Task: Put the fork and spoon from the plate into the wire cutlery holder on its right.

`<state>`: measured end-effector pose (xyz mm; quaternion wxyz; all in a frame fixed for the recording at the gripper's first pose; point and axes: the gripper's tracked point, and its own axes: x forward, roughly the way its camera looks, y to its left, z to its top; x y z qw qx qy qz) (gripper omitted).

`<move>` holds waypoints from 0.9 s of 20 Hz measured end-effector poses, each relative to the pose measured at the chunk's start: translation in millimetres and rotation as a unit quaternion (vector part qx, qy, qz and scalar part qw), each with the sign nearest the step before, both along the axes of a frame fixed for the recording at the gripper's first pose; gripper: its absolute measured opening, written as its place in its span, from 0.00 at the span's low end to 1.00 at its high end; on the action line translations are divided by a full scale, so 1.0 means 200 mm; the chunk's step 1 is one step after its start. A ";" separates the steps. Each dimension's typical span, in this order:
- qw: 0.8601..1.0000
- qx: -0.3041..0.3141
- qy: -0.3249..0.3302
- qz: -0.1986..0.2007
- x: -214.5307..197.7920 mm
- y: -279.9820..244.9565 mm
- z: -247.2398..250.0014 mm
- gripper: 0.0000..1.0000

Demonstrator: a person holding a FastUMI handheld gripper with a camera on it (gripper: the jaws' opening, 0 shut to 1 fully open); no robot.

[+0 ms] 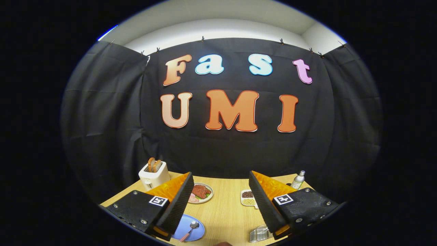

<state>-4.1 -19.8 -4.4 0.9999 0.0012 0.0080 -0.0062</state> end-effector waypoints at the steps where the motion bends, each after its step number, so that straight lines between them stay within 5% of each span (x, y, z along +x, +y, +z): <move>1: 1.000 0.000 -0.001 -0.003 0.00 -0.01 0.00 0.97; 7: 1.000 0.004 0.018 -0.005 0.01 0.01 -0.11 0.97; 18: 0.983 0.007 0.175 0.054 0.03 0.35 -0.79 0.92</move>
